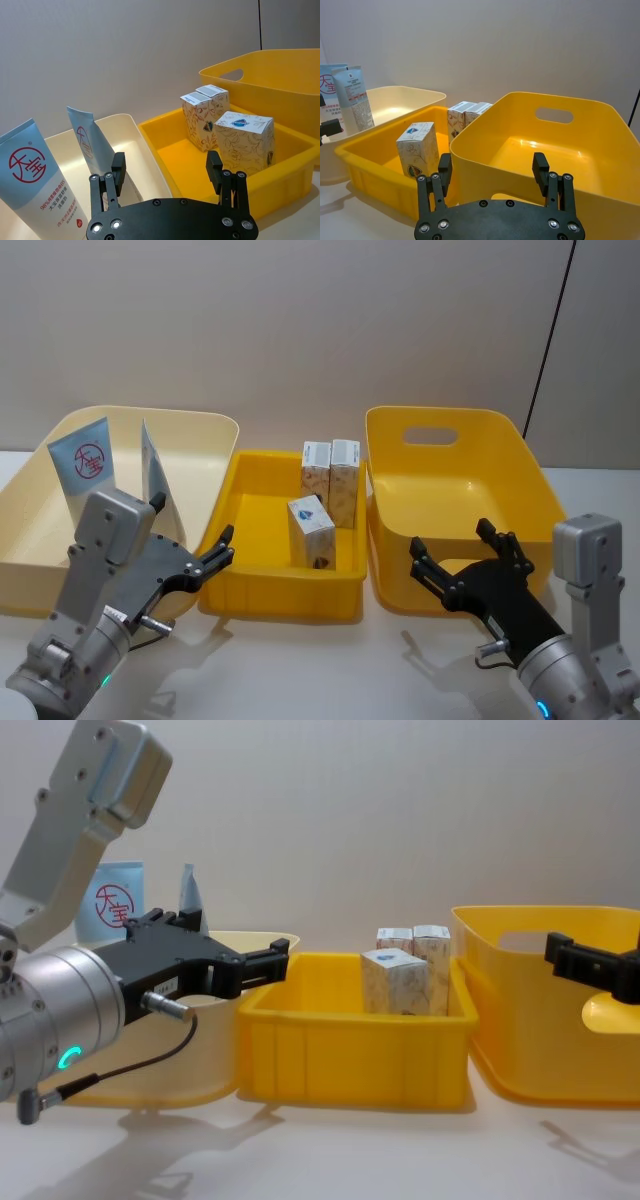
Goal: Bimanual collaborative sorting of washing and personal care products
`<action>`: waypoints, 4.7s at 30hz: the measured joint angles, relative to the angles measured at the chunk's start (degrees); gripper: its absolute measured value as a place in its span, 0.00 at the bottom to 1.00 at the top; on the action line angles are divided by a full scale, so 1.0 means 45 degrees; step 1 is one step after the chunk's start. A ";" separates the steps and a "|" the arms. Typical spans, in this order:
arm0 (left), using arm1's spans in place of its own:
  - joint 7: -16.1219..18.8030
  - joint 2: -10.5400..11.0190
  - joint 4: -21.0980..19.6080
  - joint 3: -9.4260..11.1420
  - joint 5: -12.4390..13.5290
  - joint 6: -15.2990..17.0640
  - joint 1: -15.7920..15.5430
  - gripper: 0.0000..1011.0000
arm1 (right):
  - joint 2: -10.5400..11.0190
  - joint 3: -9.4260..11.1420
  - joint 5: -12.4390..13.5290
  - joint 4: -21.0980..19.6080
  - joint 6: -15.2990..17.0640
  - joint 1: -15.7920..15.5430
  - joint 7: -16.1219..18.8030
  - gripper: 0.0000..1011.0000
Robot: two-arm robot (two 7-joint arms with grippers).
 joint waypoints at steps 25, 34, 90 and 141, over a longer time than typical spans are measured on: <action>0.0000 0.0000 0.0000 0.0001 -0.0001 0.0000 0.0000 0.99 | 0.0000 0.0000 0.0001 0.0000 0.0000 -0.0001 0.0000 0.99; 0.0000 0.0000 0.0000 0.0000 0.0000 0.0000 0.0000 0.99 | 0.0000 -0.0001 0.0000 0.0000 0.0000 0.0000 0.0000 0.99; 0.0001 0.0000 0.0000 0.0000 -0.0001 0.0000 0.0000 0.99 | -0.1109 -0.1373 -0.0179 -0.2807 0.2571 0.0833 0.0160 0.99; 0.0001 0.0000 0.0000 0.0000 -0.0001 0.0000 0.0000 0.99 | -0.2821 -0.1811 -0.1200 -0.0851 0.7109 0.2578 -0.1394 0.99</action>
